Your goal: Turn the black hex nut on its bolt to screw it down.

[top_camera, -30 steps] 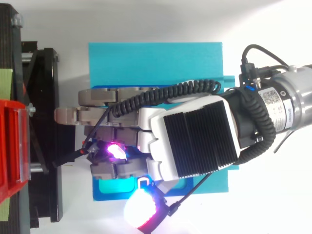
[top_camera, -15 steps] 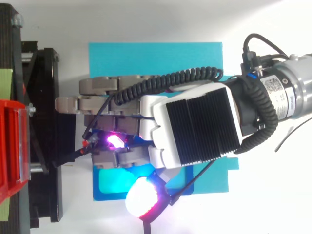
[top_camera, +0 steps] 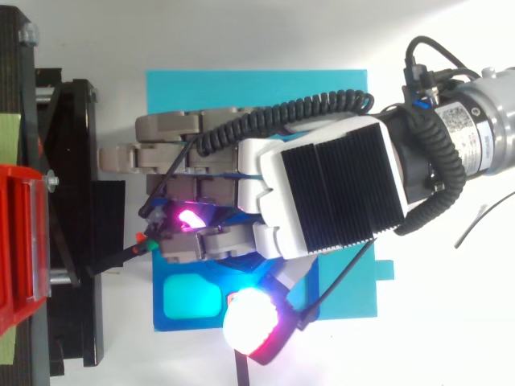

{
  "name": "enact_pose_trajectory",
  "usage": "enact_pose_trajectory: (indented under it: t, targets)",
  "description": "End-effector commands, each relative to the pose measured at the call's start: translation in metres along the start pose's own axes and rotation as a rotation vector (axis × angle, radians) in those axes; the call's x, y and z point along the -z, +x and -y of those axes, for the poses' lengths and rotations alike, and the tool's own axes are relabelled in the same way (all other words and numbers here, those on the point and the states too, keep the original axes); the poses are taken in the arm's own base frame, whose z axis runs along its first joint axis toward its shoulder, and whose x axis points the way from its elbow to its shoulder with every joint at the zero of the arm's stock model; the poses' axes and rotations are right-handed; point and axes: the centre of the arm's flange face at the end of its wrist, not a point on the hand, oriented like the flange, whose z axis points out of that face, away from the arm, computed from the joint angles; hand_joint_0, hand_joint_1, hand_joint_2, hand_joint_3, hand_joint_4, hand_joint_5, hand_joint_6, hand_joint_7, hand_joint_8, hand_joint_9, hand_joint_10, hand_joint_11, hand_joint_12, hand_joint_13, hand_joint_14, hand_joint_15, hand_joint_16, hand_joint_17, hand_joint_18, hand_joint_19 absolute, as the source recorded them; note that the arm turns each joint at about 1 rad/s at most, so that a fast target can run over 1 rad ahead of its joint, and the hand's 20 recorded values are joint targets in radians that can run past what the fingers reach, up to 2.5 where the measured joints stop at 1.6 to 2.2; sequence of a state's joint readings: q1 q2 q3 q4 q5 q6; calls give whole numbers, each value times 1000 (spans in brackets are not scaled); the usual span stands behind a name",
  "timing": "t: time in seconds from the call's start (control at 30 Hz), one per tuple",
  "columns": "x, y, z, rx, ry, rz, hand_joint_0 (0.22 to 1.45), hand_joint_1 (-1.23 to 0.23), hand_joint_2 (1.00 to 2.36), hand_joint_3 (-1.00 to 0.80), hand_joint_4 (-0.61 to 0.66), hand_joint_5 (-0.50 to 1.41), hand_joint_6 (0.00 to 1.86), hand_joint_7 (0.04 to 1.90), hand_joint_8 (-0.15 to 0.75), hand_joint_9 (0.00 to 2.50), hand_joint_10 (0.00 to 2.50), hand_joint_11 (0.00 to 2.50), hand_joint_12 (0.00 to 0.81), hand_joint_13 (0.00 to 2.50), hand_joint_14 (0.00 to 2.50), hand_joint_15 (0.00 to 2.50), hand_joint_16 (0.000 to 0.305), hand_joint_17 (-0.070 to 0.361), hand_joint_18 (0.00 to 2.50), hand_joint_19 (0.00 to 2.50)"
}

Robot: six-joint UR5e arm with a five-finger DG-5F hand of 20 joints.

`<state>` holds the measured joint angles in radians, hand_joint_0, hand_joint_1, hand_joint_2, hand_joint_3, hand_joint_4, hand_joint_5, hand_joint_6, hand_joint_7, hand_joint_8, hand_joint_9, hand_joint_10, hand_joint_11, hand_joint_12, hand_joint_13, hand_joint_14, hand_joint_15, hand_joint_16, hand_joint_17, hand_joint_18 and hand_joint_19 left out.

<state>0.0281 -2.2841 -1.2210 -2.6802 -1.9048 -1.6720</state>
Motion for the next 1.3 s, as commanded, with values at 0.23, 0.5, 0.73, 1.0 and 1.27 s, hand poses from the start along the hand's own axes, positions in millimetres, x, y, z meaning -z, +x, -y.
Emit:
enact_pose_trajectory:
  t: [0.23, 0.5, 0.73, 1.0, 1.27]
  targets:
    - [11, 1, 17, 3, -15, 1, 422, 173, 1000, -500, 151, -74, 741, 1149, 335, 810, 5, 192, 395, 333, 0, 0, 59, 134, 363, 291]
    - [20, 2, 31, 8, -21, 9, 426, 181, 1000, -500, 147, -73, 738, 1142, 334, 810, 5, 193, 393, 333, 0, 0, 59, 132, 364, 292]
    - [24, -4, 46, 29, -37, 54, 430, 179, 1000, -500, 154, -69, 724, 1170, 333, 807, 5, 187, 391, 332, 0, 0, 58, 130, 367, 293]
    - [11, -31, 51, 25, -76, 118, 438, 145, 1000, -500, 188, -59, 652, 1218, 333, 806, 5, 192, 394, 343, 0, 0, 58, 132, 379, 288]
    - [-5, -36, 35, 13, -85, 159, 456, 79, 1000, -500, 223, -30, 567, 1363, 329, 812, 5, 175, 390, 353, 0, 0, 58, 130, 390, 277]
